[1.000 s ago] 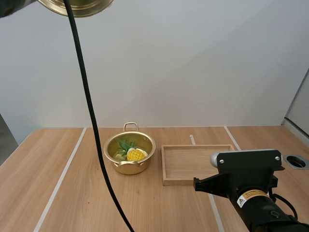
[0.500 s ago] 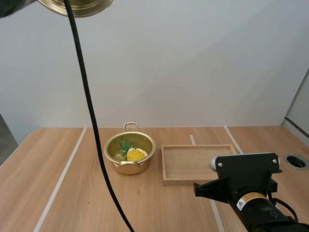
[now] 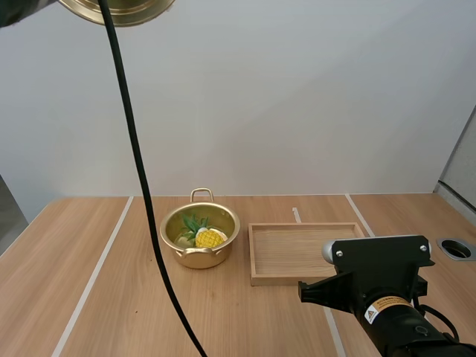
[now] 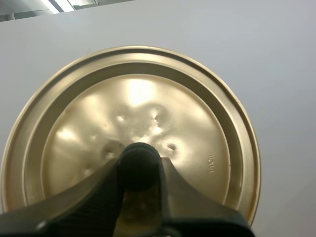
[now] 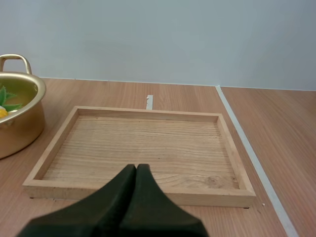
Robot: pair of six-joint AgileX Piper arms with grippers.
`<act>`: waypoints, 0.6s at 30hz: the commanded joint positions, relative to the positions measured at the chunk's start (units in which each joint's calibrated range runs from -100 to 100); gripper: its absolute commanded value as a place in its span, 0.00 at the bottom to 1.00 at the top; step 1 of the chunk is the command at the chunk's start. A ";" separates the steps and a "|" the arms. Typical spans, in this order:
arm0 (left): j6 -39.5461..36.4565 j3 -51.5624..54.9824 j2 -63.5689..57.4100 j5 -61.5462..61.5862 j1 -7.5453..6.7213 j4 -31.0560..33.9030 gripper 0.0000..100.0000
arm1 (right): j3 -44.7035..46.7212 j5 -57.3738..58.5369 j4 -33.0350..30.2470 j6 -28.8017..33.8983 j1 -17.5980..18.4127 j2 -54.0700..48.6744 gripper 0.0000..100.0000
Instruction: Open the pot, put the pineapple inside, and close it
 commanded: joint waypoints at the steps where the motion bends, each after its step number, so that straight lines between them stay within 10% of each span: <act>1: -0.35 -0.26 -0.32 -1.40 0.00 0.01 0.00 | 0.00 0.23 -0.02 -0.47 -0.15 -0.24 0.00; 18: 0.43 -0.26 7.01 11.51 0.00 -1.68 0.00 | 0.00 0.23 -0.02 -0.47 -0.15 -0.24 0.00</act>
